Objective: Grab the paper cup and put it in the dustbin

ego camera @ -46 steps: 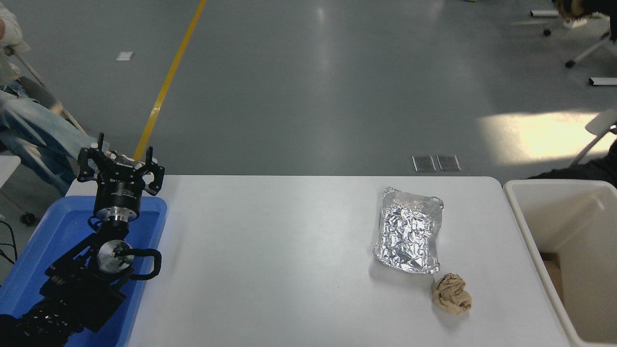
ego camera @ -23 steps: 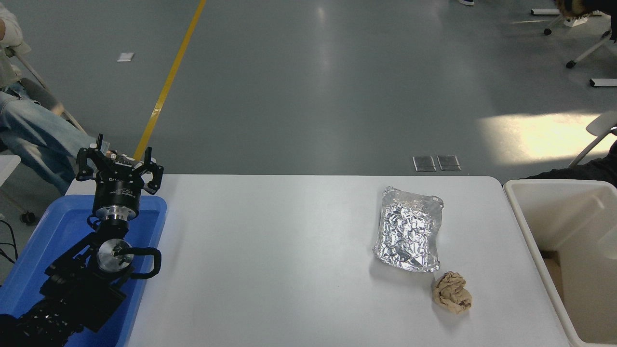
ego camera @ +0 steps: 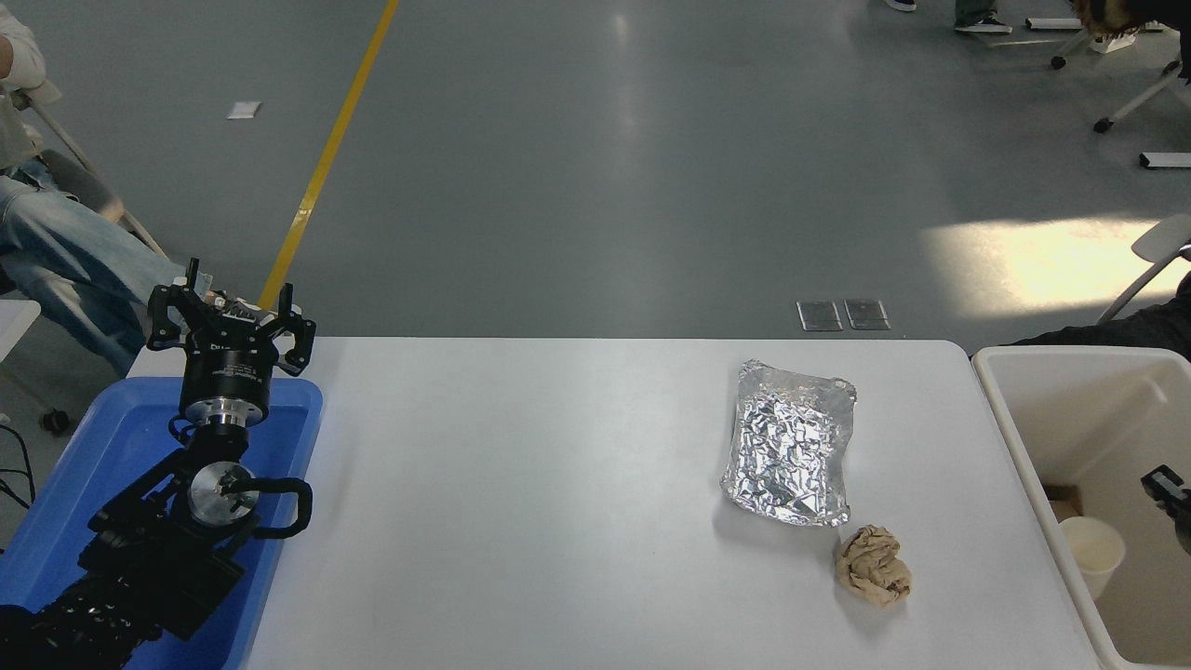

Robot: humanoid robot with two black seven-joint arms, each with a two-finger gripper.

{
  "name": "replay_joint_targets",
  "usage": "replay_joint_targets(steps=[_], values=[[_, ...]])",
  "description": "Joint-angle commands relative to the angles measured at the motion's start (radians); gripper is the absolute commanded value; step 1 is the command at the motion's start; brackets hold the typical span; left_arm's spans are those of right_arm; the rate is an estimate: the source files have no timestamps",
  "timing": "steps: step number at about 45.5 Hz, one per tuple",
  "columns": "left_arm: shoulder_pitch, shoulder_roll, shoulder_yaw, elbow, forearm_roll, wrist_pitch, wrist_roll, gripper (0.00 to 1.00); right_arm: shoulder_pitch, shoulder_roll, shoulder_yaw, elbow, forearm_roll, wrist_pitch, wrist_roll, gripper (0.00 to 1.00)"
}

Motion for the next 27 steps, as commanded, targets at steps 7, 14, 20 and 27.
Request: replay_joint_targets(steps=[7,14,20,27], values=[[0.0,0.001,0.0,0.0,0.001,-0.001,0.0,0.99,0.37,-0.236,-0.058,0.321,-0.195,0.005,0.004,1.0],[0.0,0.001,0.0,-0.001,0.001,-0.001,0.0,0.99,0.686,-0.334,-0.13,0.599,-0.434,0.032,0.001,1.0],[0.0,0.001,0.002,-0.001,0.001,-0.001,0.002,0.99,0.949,-0.334,-0.285,0.818,-0.476,0.119,-0.003,1.0],[0.0,0.001,0.002,-0.001,0.001,-0.001,0.002,0.99,1.201,-0.255,-0.434,1.062,-0.476,0.265,-0.004,1.0]])
